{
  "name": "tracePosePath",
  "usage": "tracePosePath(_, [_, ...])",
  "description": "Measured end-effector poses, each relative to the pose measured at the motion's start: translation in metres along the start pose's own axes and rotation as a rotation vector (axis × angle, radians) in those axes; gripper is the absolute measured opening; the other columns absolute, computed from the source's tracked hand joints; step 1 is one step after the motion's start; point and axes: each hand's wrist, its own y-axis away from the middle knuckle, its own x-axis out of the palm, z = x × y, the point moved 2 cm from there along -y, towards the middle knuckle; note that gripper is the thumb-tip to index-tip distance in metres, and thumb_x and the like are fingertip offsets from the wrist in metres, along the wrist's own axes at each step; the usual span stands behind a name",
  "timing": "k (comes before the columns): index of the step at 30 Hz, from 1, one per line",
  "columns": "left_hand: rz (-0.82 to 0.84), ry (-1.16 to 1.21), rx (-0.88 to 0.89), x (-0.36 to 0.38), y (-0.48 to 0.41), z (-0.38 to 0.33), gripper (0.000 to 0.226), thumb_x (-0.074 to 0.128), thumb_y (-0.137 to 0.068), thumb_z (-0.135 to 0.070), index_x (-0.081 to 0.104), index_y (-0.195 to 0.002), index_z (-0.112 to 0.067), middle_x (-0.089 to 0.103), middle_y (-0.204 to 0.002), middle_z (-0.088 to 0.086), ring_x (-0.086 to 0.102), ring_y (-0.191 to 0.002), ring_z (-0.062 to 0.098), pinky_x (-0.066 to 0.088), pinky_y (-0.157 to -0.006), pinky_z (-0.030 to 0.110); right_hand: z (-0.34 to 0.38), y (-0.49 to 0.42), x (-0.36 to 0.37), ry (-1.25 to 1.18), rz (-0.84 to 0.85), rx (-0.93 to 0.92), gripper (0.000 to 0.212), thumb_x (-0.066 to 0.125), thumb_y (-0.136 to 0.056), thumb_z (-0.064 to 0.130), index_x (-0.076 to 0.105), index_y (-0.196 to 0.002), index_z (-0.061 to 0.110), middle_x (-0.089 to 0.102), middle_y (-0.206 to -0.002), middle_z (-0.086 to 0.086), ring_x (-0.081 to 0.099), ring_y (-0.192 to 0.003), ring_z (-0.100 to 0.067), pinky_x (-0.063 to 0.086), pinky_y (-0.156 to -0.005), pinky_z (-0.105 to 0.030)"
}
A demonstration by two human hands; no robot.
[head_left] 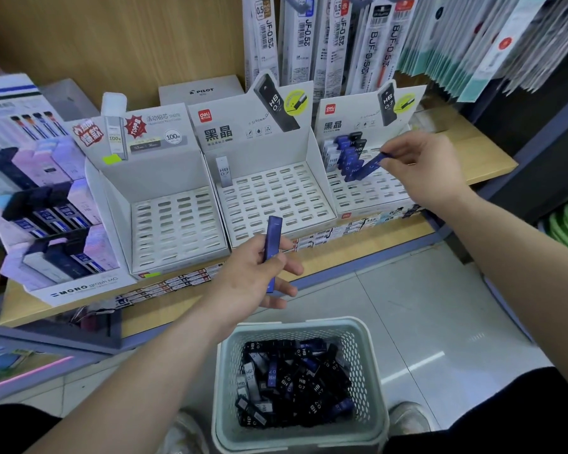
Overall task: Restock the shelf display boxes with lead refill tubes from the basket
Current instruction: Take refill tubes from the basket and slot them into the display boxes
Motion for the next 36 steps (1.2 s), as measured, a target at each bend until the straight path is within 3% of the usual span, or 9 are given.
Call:
tracePosePath(4, [-0.016,0.008,-0.002,0.0,-0.002,0.0,0.016,0.049,-0.105,-0.013,0.063,-0.11,-0.017,0.075,-0.093,0.01,0.068,-0.067,0.021,0.058,-0.06,0.032,-0.005,-0.002,0.011,0.076,0.057,-0.006,0.012,0.07,-0.091,0.011,0.07,-0.097,0.021,0.071,-0.091,0.003,0.068,-0.087,-0.013,0.055,-0.081,-0.027])
tracePosePath(9, [-0.029,0.028,-0.009,-0.003,-0.004,0.0,0.016,0.049,-0.105,-0.011,0.063,-0.111,-0.015,0.075,-0.095,0.012,0.07,-0.07,0.021,0.061,-0.064,0.032,-0.003,-0.002,0.009,0.154,0.069,-0.037,0.011,0.069,-0.092,0.012,0.071,-0.097,0.021,0.07,-0.09,0.004,0.066,-0.085,-0.01,0.044,-0.07,-0.01])
tracePosePath(12, [-0.034,0.036,-0.011,-0.003,-0.004,0.0,0.017,0.047,-0.105,-0.011,0.062,-0.111,-0.016,0.075,-0.098,0.012,0.072,-0.075,0.021,0.062,-0.067,0.031,0.001,-0.001,0.009,0.218,0.109,-0.088,0.01,0.07,-0.091,0.012,0.073,-0.097,0.019,0.071,-0.09,0.003,0.066,-0.084,-0.011,0.042,-0.07,-0.007])
tracePosePath(17, [-0.031,0.036,0.013,-0.003,-0.002,-0.001,0.016,0.047,-0.105,-0.01,0.059,-0.115,-0.014,0.076,-0.1,0.01,0.072,-0.079,0.021,0.061,-0.072,0.034,0.005,0.0,0.012,0.291,0.118,-0.166,0.014,0.066,-0.094,0.012,0.075,-0.105,0.016,0.073,-0.097,0.001,0.065,-0.084,-0.012,0.047,-0.081,-0.02])
tracePosePath(21, [-0.03,0.005,0.023,-0.003,-0.002,-0.001,0.013,0.049,-0.105,-0.011,0.055,-0.116,-0.013,0.077,-0.099,0.006,0.073,-0.079,0.022,0.061,-0.07,0.032,0.002,-0.002,0.017,0.336,0.04,-0.24,0.019,0.062,-0.096,0.011,0.075,-0.11,0.014,0.071,-0.107,-0.007,0.061,-0.083,-0.015,0.042,-0.083,-0.021])
tracePosePath(26, [-0.017,-0.033,0.023,-0.003,-0.001,-0.002,0.011,0.049,-0.105,-0.013,0.053,-0.116,-0.013,0.077,-0.099,0.003,0.074,-0.084,0.028,0.06,-0.078,0.038,0.001,-0.008,0.016,0.385,0.032,-0.28,0.018,0.063,-0.095,0.008,0.075,-0.108,0.012,0.07,-0.105,-0.01,0.064,-0.092,-0.024,0.047,-0.088,-0.028])
tracePosePath(30, [-0.039,-0.028,0.026,-0.004,-0.002,-0.002,0.014,0.049,-0.105,-0.011,0.055,-0.118,-0.011,0.077,-0.099,0.005,0.074,-0.081,0.026,0.06,-0.079,0.038,-0.002,-0.006,0.025,0.399,0.053,-0.277,0.018,0.065,-0.094,0.008,0.075,-0.108,0.012,0.067,-0.105,-0.01,0.064,-0.088,-0.024,0.048,-0.086,-0.027])
tracePosePath(32, [-0.051,-0.006,0.028,-0.004,-0.002,-0.002,0.016,0.049,-0.104,-0.009,0.057,-0.118,-0.01,0.077,-0.099,0.006,0.075,-0.082,0.027,0.06,-0.081,0.039,-0.004,-0.005,0.032,0.404,0.066,-0.249,0.018,0.065,-0.094,0.01,0.075,-0.108,0.014,0.064,-0.107,-0.008,0.062,-0.088,-0.023,0.051,-0.086,-0.034])
tracePosePath(36, [-0.066,0.025,0.03,-0.003,-0.001,-0.002,0.016,0.049,-0.103,-0.006,0.061,-0.115,-0.008,0.076,-0.1,0.009,0.075,-0.084,0.027,0.061,-0.08,0.037,0.003,-0.002,0.035,0.47,0.037,-0.186,0.019,0.065,-0.094,0.02,0.074,-0.112,0.021,0.059,-0.112,-0.004,0.062,-0.085,-0.025,0.054,-0.074,-0.039])
